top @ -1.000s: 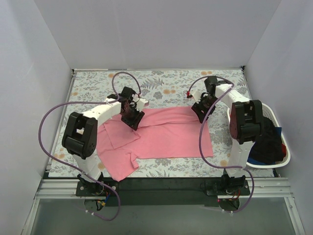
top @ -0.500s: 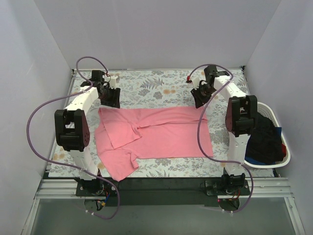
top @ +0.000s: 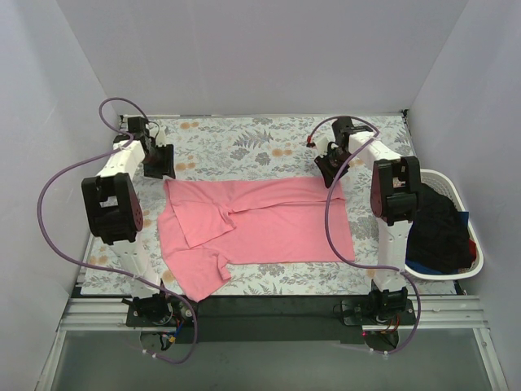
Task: Fold and stack the t-shirts
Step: Fold the tshirt
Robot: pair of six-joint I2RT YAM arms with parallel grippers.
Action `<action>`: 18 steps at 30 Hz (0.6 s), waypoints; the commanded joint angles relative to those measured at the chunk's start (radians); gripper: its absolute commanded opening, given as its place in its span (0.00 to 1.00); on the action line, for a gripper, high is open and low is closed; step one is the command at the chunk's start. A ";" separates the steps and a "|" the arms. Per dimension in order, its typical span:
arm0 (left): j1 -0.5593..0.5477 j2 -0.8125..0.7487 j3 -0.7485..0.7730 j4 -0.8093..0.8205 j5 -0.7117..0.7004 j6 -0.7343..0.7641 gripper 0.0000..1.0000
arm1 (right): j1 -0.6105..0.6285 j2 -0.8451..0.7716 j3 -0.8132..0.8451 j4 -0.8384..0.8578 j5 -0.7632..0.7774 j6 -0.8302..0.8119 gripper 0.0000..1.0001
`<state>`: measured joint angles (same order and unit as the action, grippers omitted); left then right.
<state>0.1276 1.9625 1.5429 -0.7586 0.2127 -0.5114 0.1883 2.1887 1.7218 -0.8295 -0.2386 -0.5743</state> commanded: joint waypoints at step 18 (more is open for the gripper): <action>0.004 0.088 0.040 0.027 0.016 -0.079 0.35 | 0.008 0.037 -0.030 0.093 0.105 0.007 0.32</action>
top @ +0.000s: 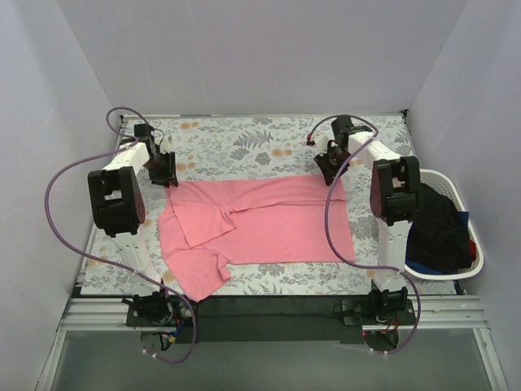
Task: Fold and stack the t-shirts
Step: Fold the tshirt
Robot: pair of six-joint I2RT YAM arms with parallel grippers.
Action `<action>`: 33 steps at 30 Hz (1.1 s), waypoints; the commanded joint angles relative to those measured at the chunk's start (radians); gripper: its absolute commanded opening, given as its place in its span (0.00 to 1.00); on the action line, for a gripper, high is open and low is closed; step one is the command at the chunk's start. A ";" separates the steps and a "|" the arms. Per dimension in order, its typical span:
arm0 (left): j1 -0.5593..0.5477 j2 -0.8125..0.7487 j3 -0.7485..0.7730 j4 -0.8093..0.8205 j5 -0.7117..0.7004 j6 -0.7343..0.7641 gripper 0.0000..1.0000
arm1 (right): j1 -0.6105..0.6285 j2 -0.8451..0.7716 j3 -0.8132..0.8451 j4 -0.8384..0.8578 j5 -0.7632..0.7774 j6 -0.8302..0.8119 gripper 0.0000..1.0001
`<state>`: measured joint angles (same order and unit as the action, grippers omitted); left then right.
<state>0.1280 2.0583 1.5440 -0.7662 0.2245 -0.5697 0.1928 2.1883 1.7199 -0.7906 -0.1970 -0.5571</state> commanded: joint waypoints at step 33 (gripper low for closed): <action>0.022 0.208 0.387 0.087 0.044 -0.090 0.41 | 0.014 0.104 0.193 0.140 0.162 -0.017 0.78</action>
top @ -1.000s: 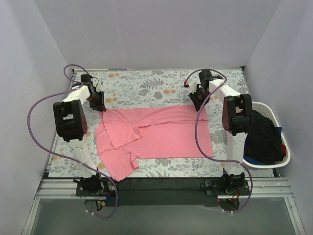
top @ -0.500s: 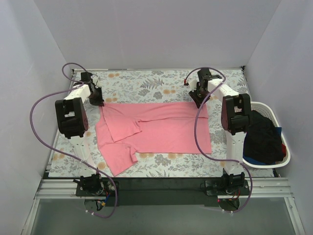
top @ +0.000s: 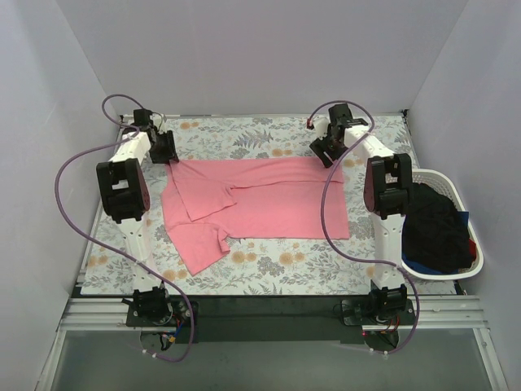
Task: Fold and stack the t-shirts
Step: Fold the tshirt
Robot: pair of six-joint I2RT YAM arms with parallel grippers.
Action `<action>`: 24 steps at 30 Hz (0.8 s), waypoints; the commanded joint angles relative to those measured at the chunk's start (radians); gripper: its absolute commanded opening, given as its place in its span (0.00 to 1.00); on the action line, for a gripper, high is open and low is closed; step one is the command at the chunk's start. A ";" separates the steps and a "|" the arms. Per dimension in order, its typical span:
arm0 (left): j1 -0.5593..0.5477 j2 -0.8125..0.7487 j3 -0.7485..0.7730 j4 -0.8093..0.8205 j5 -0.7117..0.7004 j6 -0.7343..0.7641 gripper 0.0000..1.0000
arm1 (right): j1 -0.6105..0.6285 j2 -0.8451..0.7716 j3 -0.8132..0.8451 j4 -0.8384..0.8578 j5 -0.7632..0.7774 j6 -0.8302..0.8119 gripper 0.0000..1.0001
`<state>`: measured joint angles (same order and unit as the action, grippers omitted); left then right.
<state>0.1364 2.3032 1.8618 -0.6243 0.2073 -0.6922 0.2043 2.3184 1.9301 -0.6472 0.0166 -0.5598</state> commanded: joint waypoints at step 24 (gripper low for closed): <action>0.029 -0.741 -0.645 -0.558 0.409 0.818 0.58 | 0.132 -0.737 -0.806 -0.238 -0.141 -0.196 0.53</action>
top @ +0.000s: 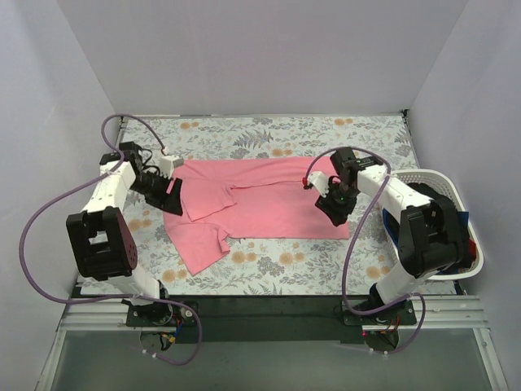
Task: Fold and stack the t-shirts
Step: Fold the tshirt
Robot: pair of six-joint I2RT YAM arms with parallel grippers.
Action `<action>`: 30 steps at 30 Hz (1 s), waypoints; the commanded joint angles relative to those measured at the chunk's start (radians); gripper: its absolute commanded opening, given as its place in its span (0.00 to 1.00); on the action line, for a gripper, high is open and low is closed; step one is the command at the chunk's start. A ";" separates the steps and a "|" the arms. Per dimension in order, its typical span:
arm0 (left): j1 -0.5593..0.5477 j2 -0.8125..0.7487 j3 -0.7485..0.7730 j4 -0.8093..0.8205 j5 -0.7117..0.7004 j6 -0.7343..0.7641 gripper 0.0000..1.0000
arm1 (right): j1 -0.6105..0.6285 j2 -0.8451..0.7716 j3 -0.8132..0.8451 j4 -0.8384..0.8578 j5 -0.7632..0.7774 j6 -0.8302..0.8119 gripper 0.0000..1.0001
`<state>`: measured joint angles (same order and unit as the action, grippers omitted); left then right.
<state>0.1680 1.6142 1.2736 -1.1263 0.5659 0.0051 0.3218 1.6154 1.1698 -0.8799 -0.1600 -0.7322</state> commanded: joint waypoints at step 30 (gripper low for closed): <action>-0.054 -0.200 -0.298 0.051 -0.084 0.229 0.54 | 0.077 -0.014 -0.295 0.210 0.149 -0.030 0.14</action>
<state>0.1291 1.4727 1.0119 -1.1057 0.5106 0.1772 0.3943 1.5955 0.9066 -0.6884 0.0013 -0.7601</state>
